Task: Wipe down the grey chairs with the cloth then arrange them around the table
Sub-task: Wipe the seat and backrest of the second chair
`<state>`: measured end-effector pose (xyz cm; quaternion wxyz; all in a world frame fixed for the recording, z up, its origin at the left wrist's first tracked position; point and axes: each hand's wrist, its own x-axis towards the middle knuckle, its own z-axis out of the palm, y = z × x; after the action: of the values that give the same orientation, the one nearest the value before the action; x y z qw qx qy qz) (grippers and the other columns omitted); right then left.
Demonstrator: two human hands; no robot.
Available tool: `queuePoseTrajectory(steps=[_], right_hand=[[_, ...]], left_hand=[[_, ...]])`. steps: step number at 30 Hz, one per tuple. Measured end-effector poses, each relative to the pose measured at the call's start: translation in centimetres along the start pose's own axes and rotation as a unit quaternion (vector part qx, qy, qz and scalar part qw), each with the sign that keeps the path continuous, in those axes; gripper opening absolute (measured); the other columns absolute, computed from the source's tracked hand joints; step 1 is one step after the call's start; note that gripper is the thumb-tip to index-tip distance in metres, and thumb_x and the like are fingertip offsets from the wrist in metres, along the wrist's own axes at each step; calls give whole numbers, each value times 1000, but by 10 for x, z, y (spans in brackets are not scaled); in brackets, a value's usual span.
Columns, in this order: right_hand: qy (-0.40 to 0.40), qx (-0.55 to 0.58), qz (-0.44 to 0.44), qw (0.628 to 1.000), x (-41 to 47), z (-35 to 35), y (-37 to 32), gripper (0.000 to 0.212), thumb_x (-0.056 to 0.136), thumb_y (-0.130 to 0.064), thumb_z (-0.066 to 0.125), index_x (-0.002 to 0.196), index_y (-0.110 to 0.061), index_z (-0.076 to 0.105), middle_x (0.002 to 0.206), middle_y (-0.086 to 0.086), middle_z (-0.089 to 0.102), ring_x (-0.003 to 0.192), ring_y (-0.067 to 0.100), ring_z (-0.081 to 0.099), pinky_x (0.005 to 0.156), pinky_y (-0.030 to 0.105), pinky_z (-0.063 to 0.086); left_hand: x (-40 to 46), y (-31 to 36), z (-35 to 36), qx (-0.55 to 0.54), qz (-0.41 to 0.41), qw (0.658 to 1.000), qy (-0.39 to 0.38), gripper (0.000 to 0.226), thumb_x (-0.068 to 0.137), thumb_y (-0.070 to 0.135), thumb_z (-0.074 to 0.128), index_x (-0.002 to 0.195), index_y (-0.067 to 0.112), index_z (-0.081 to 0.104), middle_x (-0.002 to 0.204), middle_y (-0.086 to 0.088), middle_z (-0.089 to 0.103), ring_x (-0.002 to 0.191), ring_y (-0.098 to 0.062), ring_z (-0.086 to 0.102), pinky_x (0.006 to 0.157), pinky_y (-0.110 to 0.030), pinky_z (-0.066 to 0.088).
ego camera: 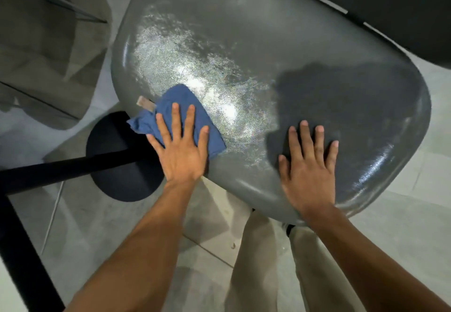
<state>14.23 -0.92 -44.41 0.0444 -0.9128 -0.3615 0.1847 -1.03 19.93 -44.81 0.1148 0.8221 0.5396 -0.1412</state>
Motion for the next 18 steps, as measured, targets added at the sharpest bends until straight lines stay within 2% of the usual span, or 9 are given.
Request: queuePoseTrajectory(steps=[3, 6, 9, 12, 15, 18], right_hand=[[-12, -11, -2, 1000, 1, 0, 0, 64, 101, -39, 32, 159, -13, 28, 168, 10, 20, 156, 35, 11, 123, 63, 6], [-23, -11, 2, 1000, 1, 0, 1, 64, 102, -39, 31, 160, -14, 26, 168, 9, 18, 156, 35, 8, 123, 63, 5], [-34, -12, 2, 999, 2, -1, 1, 64, 101, -39, 31, 160, -14, 26, 168, 9, 18, 156, 35, 9, 123, 62, 5], [-40, -7, 6, 999, 4, -5, 1, 65, 99, -38, 35, 159, -14, 30, 168, 9, 21, 155, 36, 13, 122, 62, 7], [-55, -9, 4, 998, 4, -9, 1, 63, 101, -35, 41, 159, -14, 29, 168, 9, 21, 155, 36, 13, 122, 63, 10], [-81, -2, -6, 997, 4, -17, 5, 66, 101, -32, 46, 161, -17, 23, 169, 7, 15, 156, 34, 8, 123, 61, 8]], left_hand=[[26, -22, -10, -90, -93, 991, 27, 65, 104, 65, 16, 163, 41, 1, 172, 5, -11, 157, -38, -10, 122, -65, 9], [21, -3, 5, -113, -117, 985, 56, 63, 108, 56, 23, 164, 31, 6, 172, -4, -5, 155, -47, -5, 117, -69, 20], [-19, 33, 32, -118, -124, 983, 63, 60, 109, 49, 27, 164, 26, 16, 172, -8, 6, 153, -51, 4, 113, -74, 26], [-88, 61, 58, -109, -53, 992, 44, 60, 108, 47, 28, 164, 25, 20, 172, -8, 9, 153, -52, 5, 114, -72, 26], [-148, 67, 71, -96, 55, 994, -6, 60, 108, 46, 28, 164, 27, 17, 173, -3, 2, 155, -46, -7, 121, -65, 19], [-132, 39, 68, -133, 92, 987, 3, 58, 108, 47, 32, 162, 28, 25, 172, -2, 5, 156, -42, -6, 124, -62, 14]])
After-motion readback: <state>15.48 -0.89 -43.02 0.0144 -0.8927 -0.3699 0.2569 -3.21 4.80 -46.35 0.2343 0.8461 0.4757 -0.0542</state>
